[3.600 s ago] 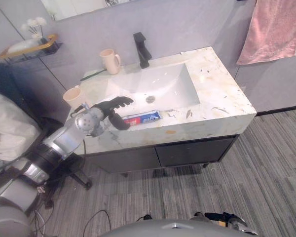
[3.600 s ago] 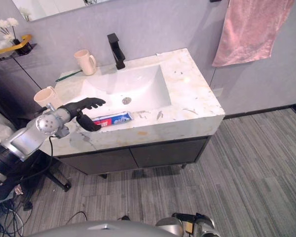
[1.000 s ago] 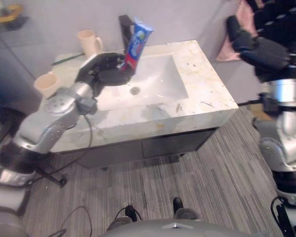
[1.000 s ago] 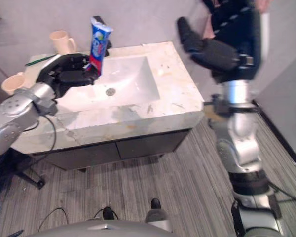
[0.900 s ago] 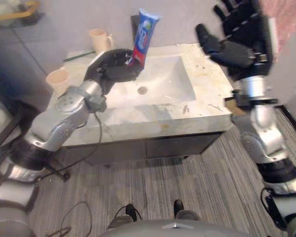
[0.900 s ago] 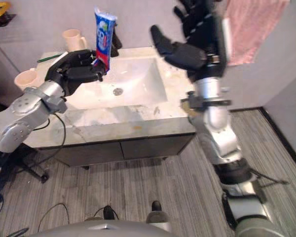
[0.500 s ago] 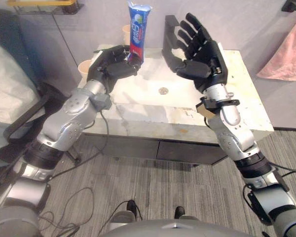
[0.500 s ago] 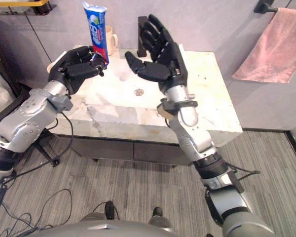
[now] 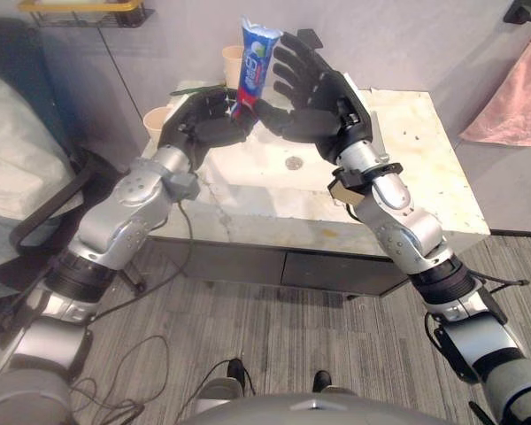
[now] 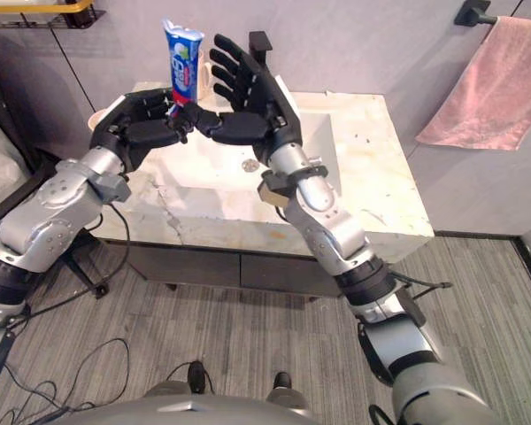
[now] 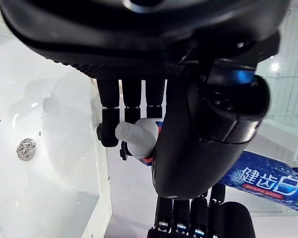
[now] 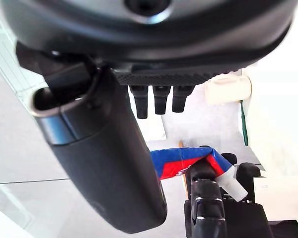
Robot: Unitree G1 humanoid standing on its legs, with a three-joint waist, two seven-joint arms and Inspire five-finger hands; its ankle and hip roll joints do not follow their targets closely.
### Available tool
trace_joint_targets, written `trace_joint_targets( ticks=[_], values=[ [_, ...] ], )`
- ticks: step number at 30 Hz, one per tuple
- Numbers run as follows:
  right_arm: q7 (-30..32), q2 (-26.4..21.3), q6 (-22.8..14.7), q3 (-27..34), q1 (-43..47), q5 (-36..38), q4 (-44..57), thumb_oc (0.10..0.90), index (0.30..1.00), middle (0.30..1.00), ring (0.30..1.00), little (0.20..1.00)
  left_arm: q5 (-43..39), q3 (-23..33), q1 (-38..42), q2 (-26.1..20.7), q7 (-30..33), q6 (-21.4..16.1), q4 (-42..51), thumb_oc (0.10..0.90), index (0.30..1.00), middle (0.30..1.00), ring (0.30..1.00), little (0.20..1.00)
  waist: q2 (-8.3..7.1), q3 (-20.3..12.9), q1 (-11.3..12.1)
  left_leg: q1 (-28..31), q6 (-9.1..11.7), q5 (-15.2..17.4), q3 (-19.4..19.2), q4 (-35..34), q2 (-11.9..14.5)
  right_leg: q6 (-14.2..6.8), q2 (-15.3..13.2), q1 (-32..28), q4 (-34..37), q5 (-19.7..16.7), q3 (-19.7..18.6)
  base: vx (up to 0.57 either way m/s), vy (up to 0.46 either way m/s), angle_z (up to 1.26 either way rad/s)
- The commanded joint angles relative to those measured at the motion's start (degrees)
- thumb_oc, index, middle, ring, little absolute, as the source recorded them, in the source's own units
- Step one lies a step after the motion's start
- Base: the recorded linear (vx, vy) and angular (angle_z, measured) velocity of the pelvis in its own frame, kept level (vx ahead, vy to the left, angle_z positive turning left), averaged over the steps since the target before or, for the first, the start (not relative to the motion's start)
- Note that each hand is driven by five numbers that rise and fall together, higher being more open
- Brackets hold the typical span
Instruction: Organize the bathroom.
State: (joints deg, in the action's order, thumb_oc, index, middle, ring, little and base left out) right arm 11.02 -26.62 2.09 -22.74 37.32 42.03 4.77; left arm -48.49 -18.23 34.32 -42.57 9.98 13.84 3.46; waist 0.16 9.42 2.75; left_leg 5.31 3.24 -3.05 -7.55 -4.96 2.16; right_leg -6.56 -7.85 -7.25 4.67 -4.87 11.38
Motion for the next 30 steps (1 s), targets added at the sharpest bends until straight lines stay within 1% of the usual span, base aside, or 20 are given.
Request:
trace_joint_targets(
  ticks=[1,4,5,6,10,16,17,18,19,21,30],
  values=[
    [1.0,1.3,-5.0,1.6,10.2,-1.1,3.8,0.8,0.9,0.9,0.9,0.9,3.1,0.7,13.7,1.3,-0.5,-5.4,-3.9,0.4,0.3,0.3,0.3,0.3,0.61,-6.1,-0.2,2.4,-3.3,3.9,1.9,0.0,-4.4,0.4,4.2,-1.4,-0.5,4.3,2.9,0.0,0.0,0.0],
    [2.1,1.7,-5.1,1.5,10.8,-1.6,3.8,0.8,0.9,0.9,0.9,0.9,3.8,0.2,14.0,1.7,-0.1,-4.8,-3.8,0.4,0.3,0.3,0.3,0.3,0.62,-6.2,-0.2,2.4,-3.3,3.9,2.0,0.0,-4.4,0.4,4.2,-1.4,-0.4,4.2,2.8,0.0,0.0,0.0],
    [2.8,1.6,-5.9,1.4,11.5,-1.7,3.4,0.8,0.9,0.9,0.9,0.9,4.0,-0.1,14.2,1.7,0.3,-4.6,-4.0,0.4,0.3,0.3,0.3,0.3,0.7,-6.3,-0.2,2.4,-3.2,3.8,2.1,0.0,-4.4,0.4,4.2,-1.4,-0.4,4.1,2.9,0.0,0.0,0.0],
    [2.9,1.9,-5.8,1.3,11.9,-1.9,3.1,0.8,0.9,0.9,0.9,0.9,4.4,-0.4,14.4,1.9,0.5,-4.5,-4.0,0.4,0.3,0.3,0.3,0.3,0.74,-6.3,-0.2,2.4,-3.2,3.8,2.1,0.0,-4.4,0.4,4.2,-1.4,-0.3,4.1,2.8,0.0,0.0,0.0],
    [3.6,2.7,-6.4,1.0,13.5,-3.1,2.3,0.8,0.9,0.9,0.9,0.9,3.7,-0.9,15.1,2.3,0.4,-3.9,-4.6,0.4,0.3,0.3,0.3,0.3,0.71,-6.3,0.1,2.4,-3.2,3.8,2.6,0.0,-4.4,0.5,4.2,-1.7,-0.2,4.1,3.0,0.0,0.0,0.0],
    [3.4,2.5,-5.8,1.2,14.4,-2.3,1.9,0.8,0.9,0.9,0.9,0.9,3.0,-0.5,15.1,2.4,0.3,-4.2,-5.1,0.4,0.3,0.3,0.3,0.3,0.66,-6.4,0.1,2.5,-3.2,3.8,2.7,0.0,-4.4,0.5,4.1,-1.7,-0.2,4.0,3.1,0.0,0.0,0.01],
    [3.0,2.5,-5.4,1.1,14.4,-2.0,1.5,0.616,0.625,0.625,0.625,0.625,3.1,-0.6,15.1,2.4,0.4,-4.5,-5.2,0.4,0.3,0.3,0.3,0.3,0.67,-6.5,0.1,2.4,-3.1,3.7,2.8,0.0,-4.4,0.5,4.1,-1.7,-0.2,4.0,3.1,-0.01,0.004,0.04],
    [2.8,2.5,-4.7,1.1,14.4,-2.3,1.0,0.546,0.519,0.519,0.519,0.519,3.2,-0.5,15.0,2.4,0.4,-4.5,-5.1,0.4,0.3,0.3,0.3,0.3,0.68,-6.6,0.1,2.4,-3.1,3.7,2.9,0.0,-4.4,0.5,4.1,-1.7,-0.1,4.0,3.1,-0.01,0.006,0.04],
    [2.8,2.5,-4.6,0.9,14.3,-2.2,0.7,0.491,0.436,0.436,0.436,0.436,3.2,-0.5,15.1,2.5,0.4,-4.5,-5.1,0.4,0.3,0.3,0.3,0.3,0.68,-6.6,0.1,2.4,-3.1,3.7,2.8,0.0,-4.4,0.5,4.0,-1.7,-0.1,4.0,3.1,0.0,0.0,0.0],
    [2.8,2.7,-4.4,0.6,14.1,-1.8,0.1,0.4,0.3,0.3,0.3,0.3,3.0,-0.5,15.4,2.4,1.0,-4.3,-4.9,0.4,0.3,0.3,0.3,0.3,0.71,-6.7,0.1,2.3,-3.1,3.6,2.9,0.0,-4.4,0.5,4.0,-1.7,-0.1,4.0,3.2,0.0,0.005,0.02],
    [1.6,2.3,-2.5,1.1,12.5,-3.1,0.1,0.4,0.3,0.3,0.3,0.3,3.5,0.6,15.1,2.1,1.3,-4.6,-4.8,0.4,0.3,0.3,0.3,0.3,0.67,-6.6,0.0,2.2,-3.0,3.6,2.9,0.0,-4.3,0.5,3.9,-1.6,0.1,3.9,3.2,0.0,0.0,0.0]
  ],
)
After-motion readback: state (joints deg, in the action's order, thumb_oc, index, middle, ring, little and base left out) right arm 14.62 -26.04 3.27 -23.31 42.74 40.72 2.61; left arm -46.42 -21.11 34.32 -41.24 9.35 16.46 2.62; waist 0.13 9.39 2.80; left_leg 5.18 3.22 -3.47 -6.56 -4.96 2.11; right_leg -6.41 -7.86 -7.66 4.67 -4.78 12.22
